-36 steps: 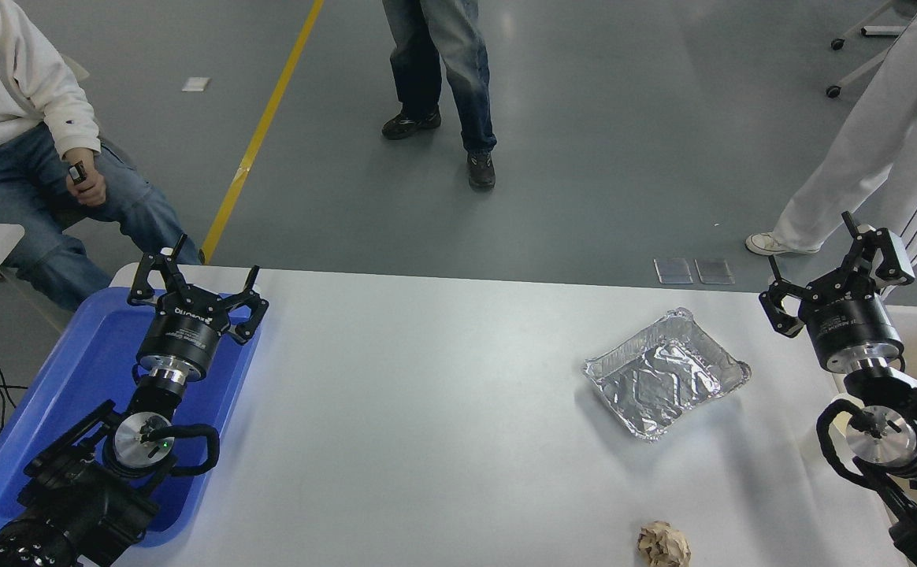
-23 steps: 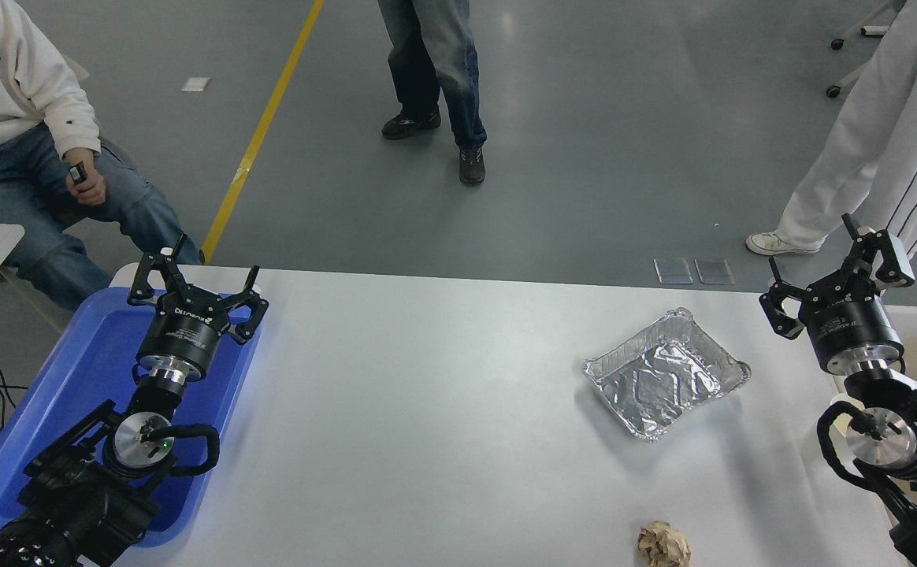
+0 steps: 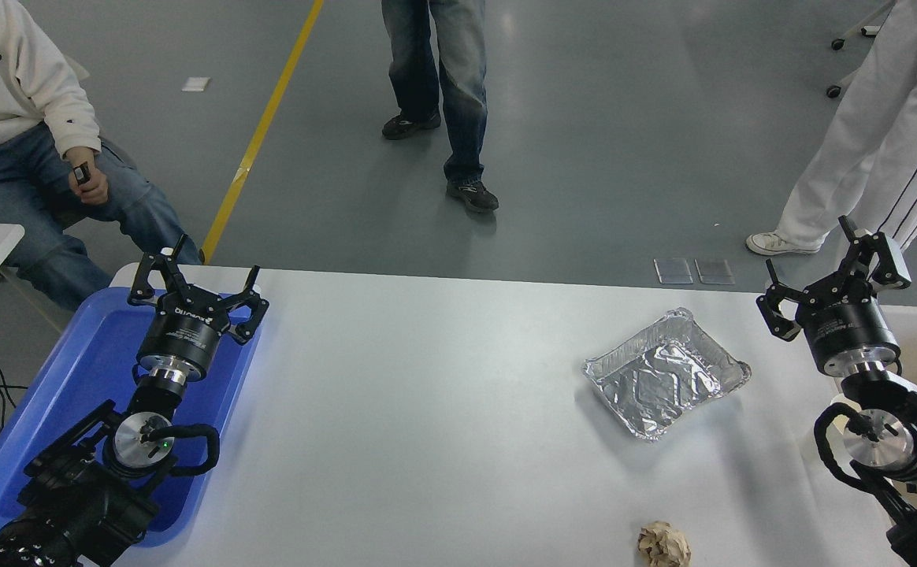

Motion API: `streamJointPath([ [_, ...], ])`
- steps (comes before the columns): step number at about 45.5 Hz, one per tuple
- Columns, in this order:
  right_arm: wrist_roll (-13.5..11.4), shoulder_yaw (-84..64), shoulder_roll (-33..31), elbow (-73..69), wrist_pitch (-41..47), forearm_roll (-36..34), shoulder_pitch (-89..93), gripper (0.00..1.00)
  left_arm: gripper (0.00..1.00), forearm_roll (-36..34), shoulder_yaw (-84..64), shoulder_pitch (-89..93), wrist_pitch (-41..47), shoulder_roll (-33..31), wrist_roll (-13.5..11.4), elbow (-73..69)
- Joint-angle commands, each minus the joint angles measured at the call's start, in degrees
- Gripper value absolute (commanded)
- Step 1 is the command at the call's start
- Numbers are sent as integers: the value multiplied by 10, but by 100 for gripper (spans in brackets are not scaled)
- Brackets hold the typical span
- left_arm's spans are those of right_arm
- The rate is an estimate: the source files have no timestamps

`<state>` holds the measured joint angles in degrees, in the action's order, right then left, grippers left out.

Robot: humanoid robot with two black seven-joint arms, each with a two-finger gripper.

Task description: Pick up paper cup place in dustbin

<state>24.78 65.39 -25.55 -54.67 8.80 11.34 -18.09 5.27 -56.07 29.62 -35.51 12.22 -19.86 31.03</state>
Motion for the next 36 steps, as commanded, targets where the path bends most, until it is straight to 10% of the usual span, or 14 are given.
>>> streamJointPath([
  [1, -1, 0, -3, -1, 0, -2, 3, 100, 100, 0, 0, 0, 0, 0, 0, 0],
  [16, -1, -9, -15, -7, -1, -10, 10, 100, 100, 0, 0, 0, 0, 0, 0, 0],
  [36, 0, -358, -222, -31, 8, -91, -95, 100, 100, 0, 0, 0, 0, 0, 0, 0],
])
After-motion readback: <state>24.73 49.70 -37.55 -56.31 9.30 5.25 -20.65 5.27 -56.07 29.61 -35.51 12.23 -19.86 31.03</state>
